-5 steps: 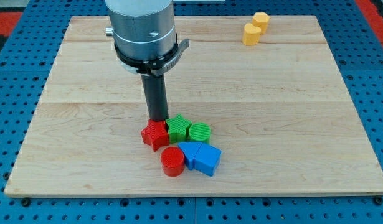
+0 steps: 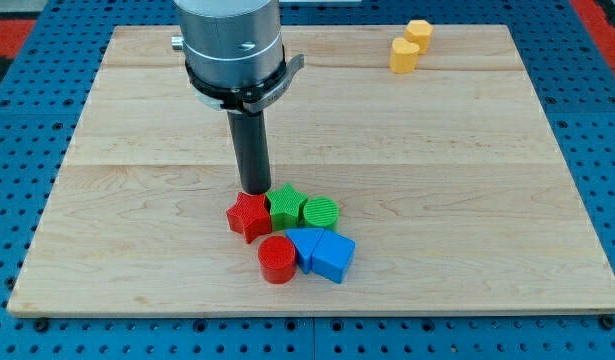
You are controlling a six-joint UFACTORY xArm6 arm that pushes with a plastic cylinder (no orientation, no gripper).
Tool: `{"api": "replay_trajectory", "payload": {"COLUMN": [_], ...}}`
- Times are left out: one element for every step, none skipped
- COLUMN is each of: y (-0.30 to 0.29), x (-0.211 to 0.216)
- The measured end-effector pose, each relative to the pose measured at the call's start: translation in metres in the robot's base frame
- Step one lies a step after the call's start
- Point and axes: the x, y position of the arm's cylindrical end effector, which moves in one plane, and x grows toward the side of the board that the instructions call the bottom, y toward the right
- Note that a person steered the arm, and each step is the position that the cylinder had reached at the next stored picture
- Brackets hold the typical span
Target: Move your arm to the top
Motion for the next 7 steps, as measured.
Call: {"api": "replay_trajectory", "payload": {"y": [0.000,0.000,0.000,0.000,0.000,0.000,0.000], "x": [-0.006,-0.012,-0.019,-0.024,-0.030,-0.037,-0.043]}}
